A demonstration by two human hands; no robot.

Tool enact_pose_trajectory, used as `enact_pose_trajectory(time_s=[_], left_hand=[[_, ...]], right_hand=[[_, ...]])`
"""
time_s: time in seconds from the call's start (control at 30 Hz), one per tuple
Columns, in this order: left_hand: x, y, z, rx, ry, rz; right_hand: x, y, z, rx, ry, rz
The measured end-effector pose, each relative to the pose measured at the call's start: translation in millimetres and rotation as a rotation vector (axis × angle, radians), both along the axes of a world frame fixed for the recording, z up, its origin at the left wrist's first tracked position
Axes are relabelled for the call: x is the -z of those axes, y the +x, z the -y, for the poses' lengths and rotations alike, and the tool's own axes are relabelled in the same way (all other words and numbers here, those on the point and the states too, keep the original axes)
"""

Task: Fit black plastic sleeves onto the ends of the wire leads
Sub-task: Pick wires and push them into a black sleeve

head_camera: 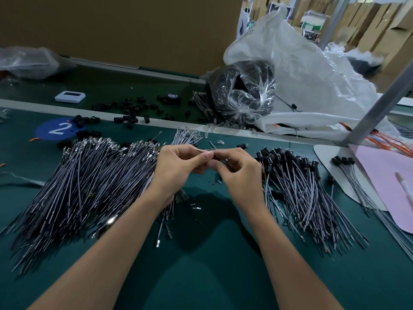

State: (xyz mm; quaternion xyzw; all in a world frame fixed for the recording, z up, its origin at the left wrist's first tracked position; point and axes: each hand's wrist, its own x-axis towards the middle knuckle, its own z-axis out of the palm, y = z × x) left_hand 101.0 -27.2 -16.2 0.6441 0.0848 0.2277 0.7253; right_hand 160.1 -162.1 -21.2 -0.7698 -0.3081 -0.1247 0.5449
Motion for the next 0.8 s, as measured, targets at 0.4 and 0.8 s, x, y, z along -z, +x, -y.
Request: enact_pose_trajectory(time_s=[0.4, 0.8], left_hand=[[-8.5, -5.1, -20.4, -0.414, -0.194, 0.044], [-3.6, 0.0, -7.1, 0.375, -0.073, -0.062]], right_hand=[[-4.3, 12.2, 9.6, 0.059, 0.213, -0.336], [-10.4, 7.0, 8.3, -0.292, 0.711, -0.720]])
